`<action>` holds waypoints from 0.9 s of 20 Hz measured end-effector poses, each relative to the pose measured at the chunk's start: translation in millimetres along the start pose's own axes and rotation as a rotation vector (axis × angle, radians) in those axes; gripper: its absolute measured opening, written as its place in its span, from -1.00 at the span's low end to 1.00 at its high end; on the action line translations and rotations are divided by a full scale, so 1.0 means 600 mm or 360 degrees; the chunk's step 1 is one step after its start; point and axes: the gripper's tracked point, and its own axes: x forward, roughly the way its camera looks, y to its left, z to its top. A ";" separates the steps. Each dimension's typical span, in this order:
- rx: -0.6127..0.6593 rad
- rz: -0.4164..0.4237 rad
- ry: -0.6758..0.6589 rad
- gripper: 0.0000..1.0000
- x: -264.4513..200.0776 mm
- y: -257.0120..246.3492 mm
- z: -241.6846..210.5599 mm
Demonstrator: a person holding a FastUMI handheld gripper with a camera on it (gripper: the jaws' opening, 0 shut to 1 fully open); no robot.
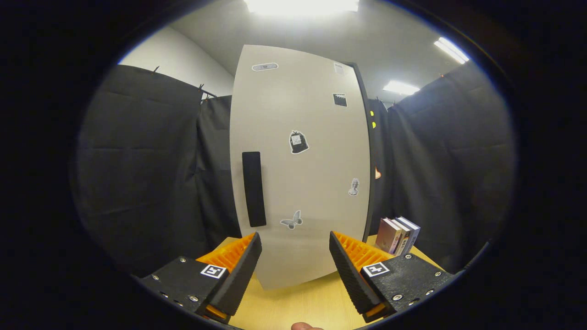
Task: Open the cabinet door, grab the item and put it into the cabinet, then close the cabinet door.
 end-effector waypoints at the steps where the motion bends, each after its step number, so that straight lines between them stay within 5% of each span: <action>1: -0.0020 0.0008 0.0007 0.84 0.007 0.008 0.001; 18: -0.0086 0.0143 -0.0013 0.85 0.110 0.046 -0.054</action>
